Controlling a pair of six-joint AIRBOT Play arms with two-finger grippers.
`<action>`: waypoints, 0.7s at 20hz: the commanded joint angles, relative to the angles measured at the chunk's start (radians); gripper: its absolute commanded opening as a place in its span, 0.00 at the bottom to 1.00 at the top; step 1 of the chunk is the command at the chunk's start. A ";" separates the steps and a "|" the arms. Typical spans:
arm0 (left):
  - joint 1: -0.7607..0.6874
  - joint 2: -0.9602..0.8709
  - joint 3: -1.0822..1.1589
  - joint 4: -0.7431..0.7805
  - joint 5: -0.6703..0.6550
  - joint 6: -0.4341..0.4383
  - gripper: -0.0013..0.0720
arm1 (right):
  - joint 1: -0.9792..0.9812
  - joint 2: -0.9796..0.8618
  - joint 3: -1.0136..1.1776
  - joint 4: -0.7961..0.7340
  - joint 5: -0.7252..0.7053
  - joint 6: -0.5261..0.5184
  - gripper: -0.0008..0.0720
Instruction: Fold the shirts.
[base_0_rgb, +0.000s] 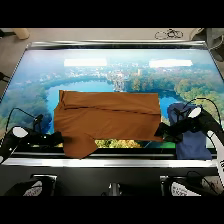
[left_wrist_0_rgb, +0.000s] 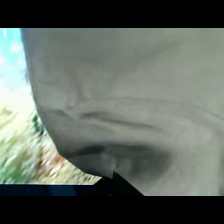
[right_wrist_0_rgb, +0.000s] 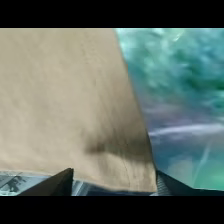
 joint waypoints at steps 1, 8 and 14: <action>-0.001 0.020 0.010 0.000 0.004 0.020 0.06 | 0.001 -0.002 -0.029 0.024 -0.079 -0.003 0.50; -0.001 0.084 0.306 0.003 -0.048 0.098 0.05 | 0.001 0.063 0.163 0.037 -0.057 -0.098 0.04; -0.001 -0.182 0.669 -0.008 0.054 0.098 0.05 | 0.116 -0.076 0.472 -0.067 -0.248 -0.054 0.04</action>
